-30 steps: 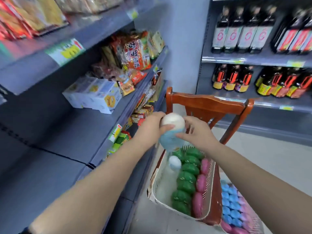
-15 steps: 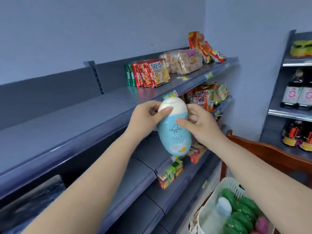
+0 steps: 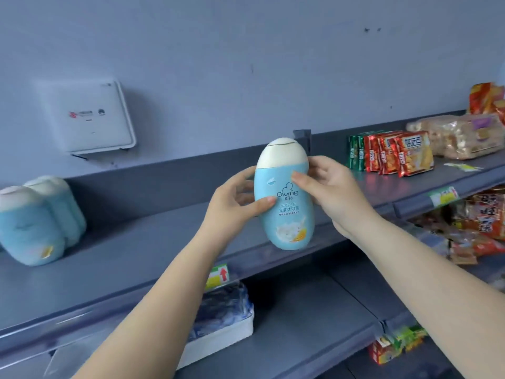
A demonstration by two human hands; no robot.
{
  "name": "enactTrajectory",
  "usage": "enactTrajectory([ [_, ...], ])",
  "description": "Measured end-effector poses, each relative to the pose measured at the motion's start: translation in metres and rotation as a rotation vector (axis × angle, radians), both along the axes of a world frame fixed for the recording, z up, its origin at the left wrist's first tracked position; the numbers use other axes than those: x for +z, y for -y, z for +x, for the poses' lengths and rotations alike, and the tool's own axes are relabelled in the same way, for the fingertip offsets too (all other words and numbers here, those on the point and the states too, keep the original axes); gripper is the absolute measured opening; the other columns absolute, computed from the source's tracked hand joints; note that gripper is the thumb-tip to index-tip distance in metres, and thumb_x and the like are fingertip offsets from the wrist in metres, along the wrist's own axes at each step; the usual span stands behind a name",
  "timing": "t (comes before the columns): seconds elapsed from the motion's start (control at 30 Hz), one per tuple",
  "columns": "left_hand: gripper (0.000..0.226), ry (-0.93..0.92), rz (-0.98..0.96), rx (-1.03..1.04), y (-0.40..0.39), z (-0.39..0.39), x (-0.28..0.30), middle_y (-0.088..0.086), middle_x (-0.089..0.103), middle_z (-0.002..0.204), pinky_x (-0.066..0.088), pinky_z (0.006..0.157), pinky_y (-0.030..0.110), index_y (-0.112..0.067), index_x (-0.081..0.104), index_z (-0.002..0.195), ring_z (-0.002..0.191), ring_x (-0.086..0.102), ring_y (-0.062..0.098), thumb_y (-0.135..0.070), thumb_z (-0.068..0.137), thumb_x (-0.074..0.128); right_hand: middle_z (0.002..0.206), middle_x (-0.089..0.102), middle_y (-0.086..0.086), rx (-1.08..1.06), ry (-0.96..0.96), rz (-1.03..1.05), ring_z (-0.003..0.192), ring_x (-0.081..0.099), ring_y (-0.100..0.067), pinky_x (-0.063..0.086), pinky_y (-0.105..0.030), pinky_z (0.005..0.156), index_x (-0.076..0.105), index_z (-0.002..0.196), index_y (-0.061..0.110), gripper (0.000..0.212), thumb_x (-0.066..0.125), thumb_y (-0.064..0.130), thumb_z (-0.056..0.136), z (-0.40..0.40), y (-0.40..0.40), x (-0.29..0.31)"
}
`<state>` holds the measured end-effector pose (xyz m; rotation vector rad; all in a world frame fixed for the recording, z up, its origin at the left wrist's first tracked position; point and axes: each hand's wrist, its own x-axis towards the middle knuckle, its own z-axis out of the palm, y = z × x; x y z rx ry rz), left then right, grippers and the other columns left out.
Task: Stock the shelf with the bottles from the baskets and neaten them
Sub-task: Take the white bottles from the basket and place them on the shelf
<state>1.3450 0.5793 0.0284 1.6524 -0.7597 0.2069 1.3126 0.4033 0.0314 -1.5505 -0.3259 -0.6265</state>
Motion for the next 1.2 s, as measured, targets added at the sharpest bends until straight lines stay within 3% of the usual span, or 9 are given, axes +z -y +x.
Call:
enactTrajectory([
  [0.1,0.051,0.003,-0.029,0.086,-0.057,0.008,0.008,0.001,0.07,0.103,0.054,0.075,0.025,-0.028,0.059,0.118,0.091,0.069,0.017,-0.018,0.071,0.078,0.098,0.068,0.006,0.093,0.033,-0.089,0.091,0.065,-0.009,0.052,-0.031,0.083,0.059,0.096,0.025,0.023,0.07,0.011,0.081,0.023,-0.053,0.012],
  [0.2,0.044,-0.003,-0.061,0.167,-0.113,0.016,0.013,0.003,0.07,0.102,0.052,0.07,0.021,-0.022,0.059,0.116,0.087,0.068,0.013,-0.01,0.077,0.073,0.108,0.066,0.007,0.216,0.033,-0.177,0.1,0.064,-0.008,0.051,-0.027,0.089,0.056,0.105,0.027,0.037,0.07,0.005,0.079,0.043,-0.105,0.016],
  [0.3,0.037,-0.001,-0.09,0.257,-0.166,0.023,0.015,-0.001,0.07,0.1,0.054,0.071,0.026,-0.019,0.059,0.107,0.085,0.067,0.014,-0.007,0.076,0.074,0.112,0.065,0.005,0.288,0.034,-0.217,0.104,0.064,-0.01,0.05,-0.031,0.093,0.052,0.113,0.027,0.043,0.07,0.008,0.08,0.062,-0.156,0.017],
  [0.43,0.03,0.013,-0.09,0.364,-0.23,0.028,0.015,0.0,0.07,0.1,0.056,0.076,0.028,-0.018,0.058,0.1,0.085,0.068,0.013,-0.006,0.076,0.074,0.101,0.068,0.002,0.302,0.044,-0.271,0.098,0.066,-0.011,0.052,-0.034,0.089,0.048,0.118,0.034,0.046,0.071,0.017,0.081,0.08,-0.223,0.018],
  [0.67,0.031,0.014,-0.012,0.518,-0.323,0.027,0.012,0.003,0.069,0.103,0.056,0.077,0.029,-0.011,0.059,0.106,0.089,0.069,0.018,-0.011,0.079,0.073,0.1,0.067,-0.002,0.389,0.041,-0.287,0.098,0.065,-0.016,0.054,-0.039,0.085,0.049,0.114,0.037,0.042,0.071,0.023,0.082,0.107,-0.319,0.01],
  [0.87,0.024,-0.025,-0.003,0.6,-0.372,0.034,-0.002,-0.005,0.069,0.096,0.054,0.074,0.032,-0.023,0.058,0.093,0.081,0.068,0.014,-0.013,0.078,0.074,0.099,0.065,-0.002,0.399,-0.004,-0.32,0.096,0.064,-0.021,0.054,-0.039,0.084,0.049,0.112,0.036,0.041,0.072,0.022,0.081,0.125,-0.375,-0.003],
  [1.07,0.025,-0.048,-0.042,0.617,-0.388,0.051,-0.017,-0.006,0.067,0.095,0.051,0.063,0.018,-0.025,0.056,0.091,0.075,0.067,0.005,-0.012,0.079,0.073,0.098,0.063,0.001,0.372,-0.056,-0.336,0.098,0.062,-0.02,0.053,-0.035,0.082,0.051,0.117,0.03,0.042,0.071,0.018,0.082,0.139,-0.399,-0.012],
  [1.2,0.024,-0.066,-0.047,0.626,-0.394,0.061,-0.023,-0.006,0.067,0.096,0.051,0.065,0.02,-0.025,0.056,0.091,0.079,0.065,0.008,-0.012,0.08,0.073,0.102,0.062,-0.002,0.336,-0.072,-0.362,0.099,0.062,-0.022,0.053,-0.038,0.084,0.051,0.122,0.027,0.046,0.071,0.019,0.082,0.145,-0.407,-0.016],
])
